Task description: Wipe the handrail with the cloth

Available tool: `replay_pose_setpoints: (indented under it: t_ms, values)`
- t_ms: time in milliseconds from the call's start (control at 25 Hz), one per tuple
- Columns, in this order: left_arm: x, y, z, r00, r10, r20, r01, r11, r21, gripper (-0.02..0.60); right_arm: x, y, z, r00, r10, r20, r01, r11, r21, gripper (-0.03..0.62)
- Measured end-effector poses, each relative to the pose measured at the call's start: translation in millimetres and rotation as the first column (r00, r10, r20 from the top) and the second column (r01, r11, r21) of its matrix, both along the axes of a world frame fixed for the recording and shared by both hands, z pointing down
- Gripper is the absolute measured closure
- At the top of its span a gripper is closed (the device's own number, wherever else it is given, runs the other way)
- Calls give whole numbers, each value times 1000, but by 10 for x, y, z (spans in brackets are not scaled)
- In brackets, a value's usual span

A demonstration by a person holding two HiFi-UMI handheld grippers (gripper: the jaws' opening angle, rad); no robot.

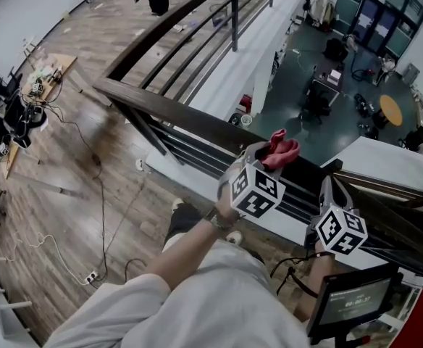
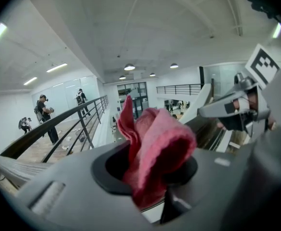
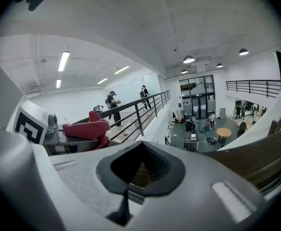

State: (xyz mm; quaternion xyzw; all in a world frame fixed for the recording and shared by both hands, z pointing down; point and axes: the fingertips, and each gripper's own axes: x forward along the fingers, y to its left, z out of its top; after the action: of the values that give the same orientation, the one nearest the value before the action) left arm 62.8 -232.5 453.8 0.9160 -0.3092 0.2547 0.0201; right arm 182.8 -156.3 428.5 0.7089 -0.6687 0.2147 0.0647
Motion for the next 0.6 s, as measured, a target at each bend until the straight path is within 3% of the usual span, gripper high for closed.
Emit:
replay_pose_setpoints:
  t_ms: [600]
  values:
    - [584,362,-3,991,134,-2,-134,990,-34,433,-49,163,94,1000,12,-1,-12,999,-46,591]
